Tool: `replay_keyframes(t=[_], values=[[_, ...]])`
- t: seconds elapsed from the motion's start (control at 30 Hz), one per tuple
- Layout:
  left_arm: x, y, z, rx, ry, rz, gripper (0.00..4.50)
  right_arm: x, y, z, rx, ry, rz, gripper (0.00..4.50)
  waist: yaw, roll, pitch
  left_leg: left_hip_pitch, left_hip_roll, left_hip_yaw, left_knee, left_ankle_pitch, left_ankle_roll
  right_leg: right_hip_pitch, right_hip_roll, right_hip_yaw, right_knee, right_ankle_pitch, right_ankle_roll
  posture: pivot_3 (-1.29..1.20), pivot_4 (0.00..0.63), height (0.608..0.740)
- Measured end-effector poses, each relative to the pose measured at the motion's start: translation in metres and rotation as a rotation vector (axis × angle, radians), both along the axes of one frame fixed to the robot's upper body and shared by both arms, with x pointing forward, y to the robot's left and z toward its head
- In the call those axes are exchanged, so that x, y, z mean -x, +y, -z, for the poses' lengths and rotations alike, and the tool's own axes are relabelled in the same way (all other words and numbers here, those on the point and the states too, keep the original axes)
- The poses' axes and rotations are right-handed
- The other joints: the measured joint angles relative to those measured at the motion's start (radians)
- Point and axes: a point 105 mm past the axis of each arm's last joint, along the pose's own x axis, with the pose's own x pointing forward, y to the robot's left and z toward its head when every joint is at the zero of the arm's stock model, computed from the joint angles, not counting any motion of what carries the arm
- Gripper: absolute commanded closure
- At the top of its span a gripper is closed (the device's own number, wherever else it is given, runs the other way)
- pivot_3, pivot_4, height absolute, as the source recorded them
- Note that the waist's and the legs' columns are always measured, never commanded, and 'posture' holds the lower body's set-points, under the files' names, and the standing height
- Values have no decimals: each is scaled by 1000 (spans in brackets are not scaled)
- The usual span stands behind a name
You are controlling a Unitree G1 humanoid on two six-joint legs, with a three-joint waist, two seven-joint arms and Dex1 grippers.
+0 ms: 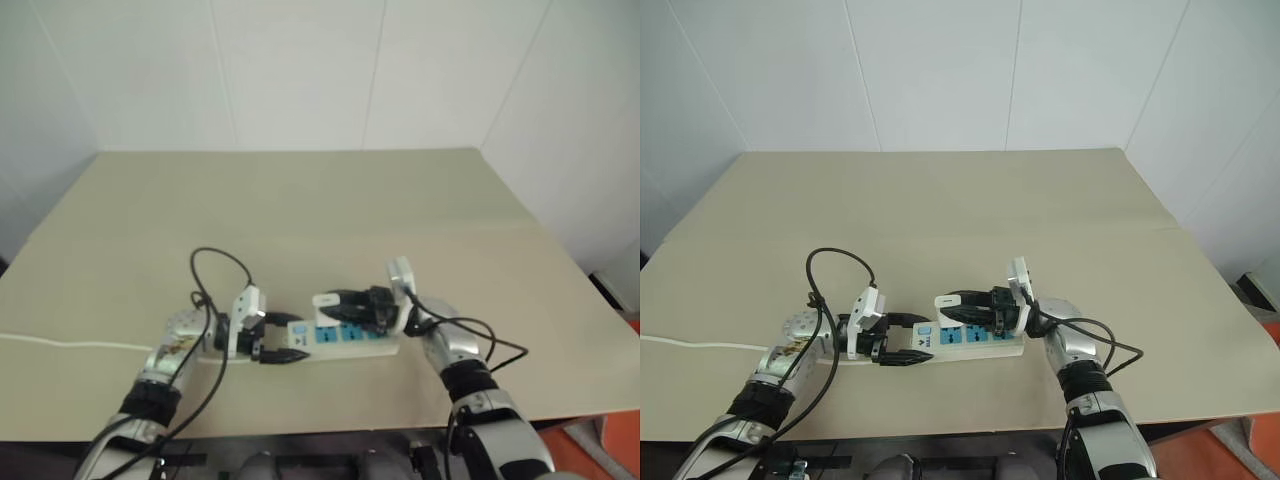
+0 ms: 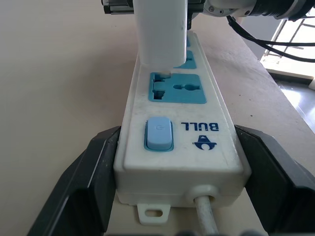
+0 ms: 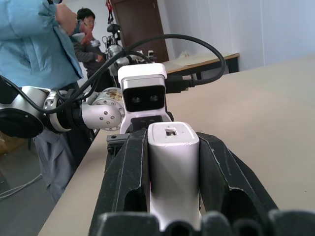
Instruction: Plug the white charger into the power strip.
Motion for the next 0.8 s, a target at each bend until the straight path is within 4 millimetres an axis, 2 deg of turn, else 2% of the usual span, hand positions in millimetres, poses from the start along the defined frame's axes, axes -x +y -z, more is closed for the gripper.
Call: replay_keyframes(t=[0.23,0.8], values=[[0,0,-1,-1,-4,4,1228,-2,6,0,-6,-15,1,3371,-4,0,0,0,0,0,0,0,0,0,0,0,0,0,0,0,150,740],[0,1,-1,-5,-5,3,1228,-3,3,8,30,-30,14,3371,-10,0,0,1,0,0,0,0,0,1,0,0,0,0,0,0,150,740]])
